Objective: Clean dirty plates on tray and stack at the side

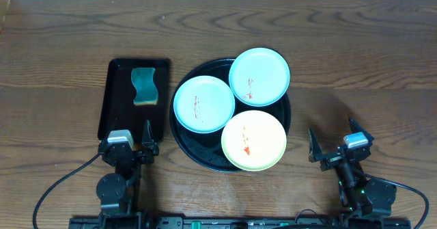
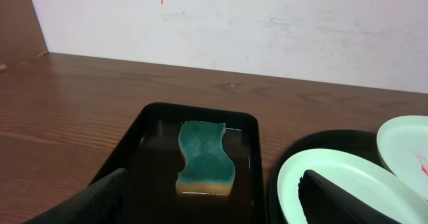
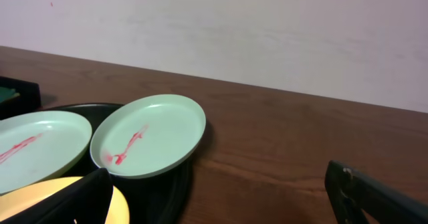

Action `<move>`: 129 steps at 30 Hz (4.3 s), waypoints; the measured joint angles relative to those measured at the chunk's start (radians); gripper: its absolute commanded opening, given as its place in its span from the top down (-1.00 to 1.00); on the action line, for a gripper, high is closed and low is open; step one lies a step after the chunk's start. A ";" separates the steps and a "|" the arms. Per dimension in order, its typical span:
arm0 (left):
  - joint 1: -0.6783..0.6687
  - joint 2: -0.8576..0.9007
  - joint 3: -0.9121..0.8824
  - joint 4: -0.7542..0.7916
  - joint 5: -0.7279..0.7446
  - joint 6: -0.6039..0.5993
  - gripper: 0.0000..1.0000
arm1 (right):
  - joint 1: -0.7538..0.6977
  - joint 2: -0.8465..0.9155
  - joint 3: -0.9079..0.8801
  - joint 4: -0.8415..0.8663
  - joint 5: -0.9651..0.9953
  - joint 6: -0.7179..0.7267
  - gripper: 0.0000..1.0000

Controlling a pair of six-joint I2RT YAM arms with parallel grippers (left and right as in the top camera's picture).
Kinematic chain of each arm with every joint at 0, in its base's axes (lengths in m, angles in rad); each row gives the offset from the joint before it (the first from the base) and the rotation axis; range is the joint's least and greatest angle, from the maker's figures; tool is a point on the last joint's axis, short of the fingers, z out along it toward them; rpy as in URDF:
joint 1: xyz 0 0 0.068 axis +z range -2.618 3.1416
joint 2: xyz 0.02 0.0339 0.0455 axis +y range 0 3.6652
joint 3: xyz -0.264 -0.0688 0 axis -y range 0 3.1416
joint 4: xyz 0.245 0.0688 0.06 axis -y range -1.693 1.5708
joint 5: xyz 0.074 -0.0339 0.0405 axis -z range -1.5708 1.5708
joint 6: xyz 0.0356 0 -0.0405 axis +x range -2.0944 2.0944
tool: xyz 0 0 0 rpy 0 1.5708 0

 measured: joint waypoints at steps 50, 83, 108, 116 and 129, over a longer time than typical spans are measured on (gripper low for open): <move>0.000 1.138 1.185 -0.692 0.340 -0.002 -0.61 | 0.000 1.058 0.916 -0.079 -0.304 -0.019 -0.99; 0.000 1.258 1.458 -0.859 0.314 0.023 -0.61 | 0.091 1.347 1.261 -0.493 -0.264 0.061 -0.99; 0.000 1.584 1.459 -0.874 0.164 -0.054 -0.61 | 0.560 1.912 1.494 -0.715 0.057 0.413 -0.21; 0.000 1.590 1.459 -0.881 0.123 -0.057 -0.61 | 0.664 1.975 1.479 -0.726 0.157 0.489 -0.08; 0.000 1.590 1.459 -0.891 0.062 -0.057 -0.61 | 0.681 2.074 1.477 -0.640 0.212 0.530 0.37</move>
